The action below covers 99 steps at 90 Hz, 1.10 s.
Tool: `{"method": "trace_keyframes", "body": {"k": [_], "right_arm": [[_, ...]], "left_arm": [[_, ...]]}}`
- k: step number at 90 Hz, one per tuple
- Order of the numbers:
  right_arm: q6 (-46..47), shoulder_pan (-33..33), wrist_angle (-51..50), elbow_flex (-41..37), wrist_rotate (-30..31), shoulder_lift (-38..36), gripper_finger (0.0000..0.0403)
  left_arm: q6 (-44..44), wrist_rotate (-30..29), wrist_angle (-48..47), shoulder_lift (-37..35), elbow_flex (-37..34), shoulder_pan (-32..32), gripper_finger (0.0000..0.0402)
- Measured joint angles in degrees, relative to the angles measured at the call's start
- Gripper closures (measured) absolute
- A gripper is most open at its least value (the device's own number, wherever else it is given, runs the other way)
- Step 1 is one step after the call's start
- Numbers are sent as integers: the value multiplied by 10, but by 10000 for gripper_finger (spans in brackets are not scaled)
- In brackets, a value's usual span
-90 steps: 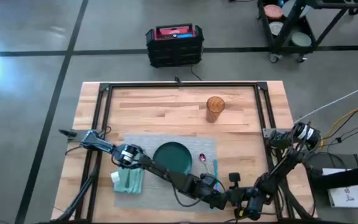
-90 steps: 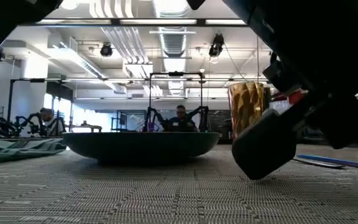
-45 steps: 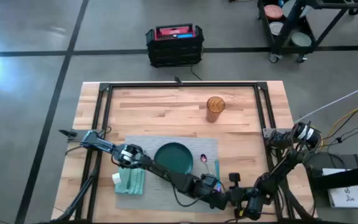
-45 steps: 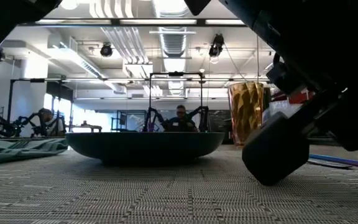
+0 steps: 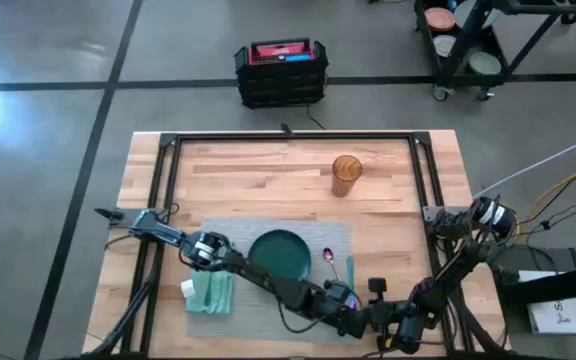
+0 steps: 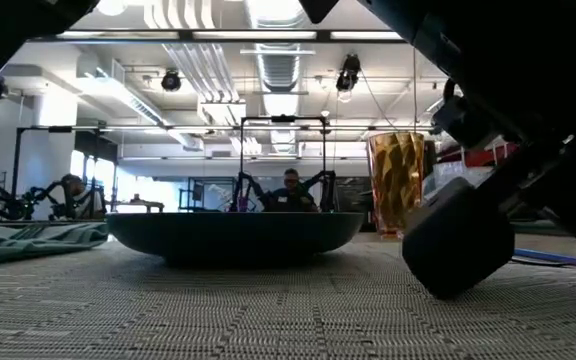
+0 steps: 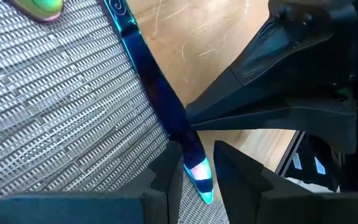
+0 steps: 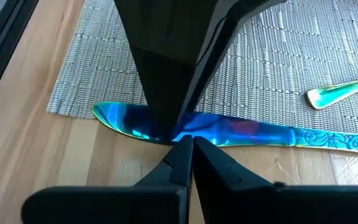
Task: Set table place
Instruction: Put the table knife to the right side of the dark green plate on the table mat
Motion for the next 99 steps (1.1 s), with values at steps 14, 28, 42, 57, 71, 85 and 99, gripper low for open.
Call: {"method": "trace_keyframes", "body": {"k": [14,28,42,57,71,85,99], "right_arm": [[0,0,0,0,0,0,403],[0,0,1,0,0,0,403],[0,0,1,0,0,0,403],[2,-2,2,0,0,2,403],[1,-4,17,0,5,25,403],[-3,-4,27,1,12,31,403],[-19,-4,30,0,13,30,403]], "left_arm": [[13,29,-17,-4,0,4,326],[8,21,-66,-8,4,4,326],[-7,21,-62,-6,3,5,326],[-13,22,-15,7,0,5,326],[-14,22,-14,8,0,6,326],[-7,18,-5,8,-1,6,326],[2,14,7,8,-1,6,326]]}}
